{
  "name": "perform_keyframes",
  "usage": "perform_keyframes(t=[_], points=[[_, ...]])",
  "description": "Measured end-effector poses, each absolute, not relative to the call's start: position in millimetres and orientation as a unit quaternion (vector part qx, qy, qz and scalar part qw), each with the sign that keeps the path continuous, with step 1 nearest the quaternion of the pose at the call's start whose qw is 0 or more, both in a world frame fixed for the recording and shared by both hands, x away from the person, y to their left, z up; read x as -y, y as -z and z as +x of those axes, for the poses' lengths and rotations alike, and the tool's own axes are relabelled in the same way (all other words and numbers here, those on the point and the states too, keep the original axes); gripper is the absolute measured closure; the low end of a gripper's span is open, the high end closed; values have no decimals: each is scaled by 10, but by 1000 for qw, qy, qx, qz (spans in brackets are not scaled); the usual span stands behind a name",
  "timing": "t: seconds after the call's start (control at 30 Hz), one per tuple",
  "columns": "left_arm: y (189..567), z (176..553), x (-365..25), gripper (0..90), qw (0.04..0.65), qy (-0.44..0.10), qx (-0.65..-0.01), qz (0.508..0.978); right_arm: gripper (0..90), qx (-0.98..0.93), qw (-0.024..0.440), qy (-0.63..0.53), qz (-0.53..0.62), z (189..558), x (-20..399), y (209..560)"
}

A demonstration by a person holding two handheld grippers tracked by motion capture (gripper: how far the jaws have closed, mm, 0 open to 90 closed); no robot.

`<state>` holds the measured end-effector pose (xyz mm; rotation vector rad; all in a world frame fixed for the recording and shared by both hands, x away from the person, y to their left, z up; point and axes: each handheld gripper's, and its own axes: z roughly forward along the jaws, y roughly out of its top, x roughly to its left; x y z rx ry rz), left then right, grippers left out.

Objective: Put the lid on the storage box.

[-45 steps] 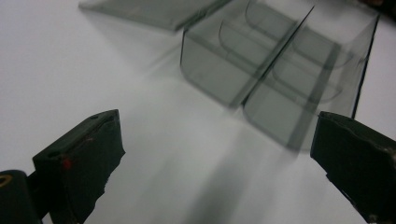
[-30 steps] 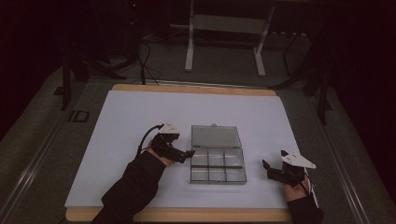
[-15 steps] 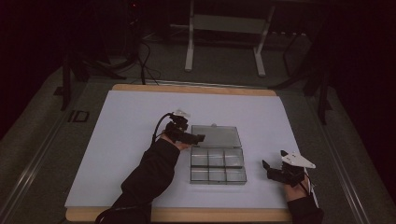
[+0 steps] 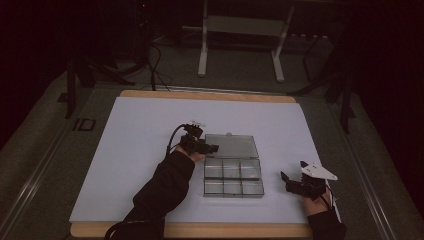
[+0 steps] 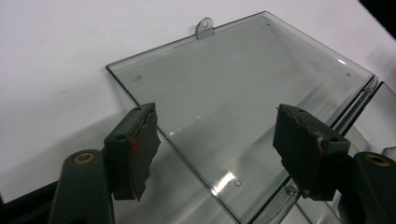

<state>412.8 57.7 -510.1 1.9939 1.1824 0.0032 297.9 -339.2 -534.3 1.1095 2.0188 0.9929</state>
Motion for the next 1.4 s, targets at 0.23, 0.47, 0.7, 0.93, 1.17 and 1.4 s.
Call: perform_keyframes(t=[0.23, 0.47, 0.7, 0.93, 1.17, 1.4], points=[[5189, 4162, -622, 321, 405, 19, -478, 779, 145, -766, 315, -373, 419, 2976, 3384, 5345], [5265, 4177, -676, 322, 415, 51, -490, 765, 145, -766, 314, -373, 419, 2978, 3385, 5345], [5312, 4214, -738, 394, 442, 91, -480, 752, 145, -767, 315, -371, 418, 2980, 3378, 5346], [5236, 4170, -774, 551, 470, 78, -451, 755, 144, -761, 318, -371, 427, 2984, 3386, 5340], [5184, 4144, -850, 679, 492, 70, -429, 754, 138, -760, 302, -368, 442, 3031, 3385, 5294], [5084, 4081, -893, 767, 503, 50, -399, 765, 137, -749, 301, -396, 437, 3080, 3333, 5054]])
